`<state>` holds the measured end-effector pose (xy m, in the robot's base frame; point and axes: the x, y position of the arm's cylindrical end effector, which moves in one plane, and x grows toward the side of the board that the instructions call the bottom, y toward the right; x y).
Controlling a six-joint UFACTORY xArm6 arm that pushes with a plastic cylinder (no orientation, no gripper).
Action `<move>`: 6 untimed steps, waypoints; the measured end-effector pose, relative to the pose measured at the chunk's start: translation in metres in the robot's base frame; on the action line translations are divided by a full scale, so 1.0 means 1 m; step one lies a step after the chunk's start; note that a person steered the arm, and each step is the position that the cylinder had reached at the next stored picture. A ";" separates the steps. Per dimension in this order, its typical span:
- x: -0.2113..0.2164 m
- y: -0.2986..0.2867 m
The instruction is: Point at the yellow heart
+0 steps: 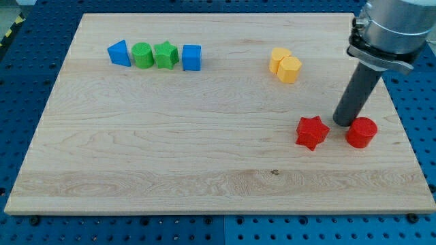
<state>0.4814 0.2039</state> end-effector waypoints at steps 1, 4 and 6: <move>-0.012 0.000; -0.160 -0.037; -0.108 -0.076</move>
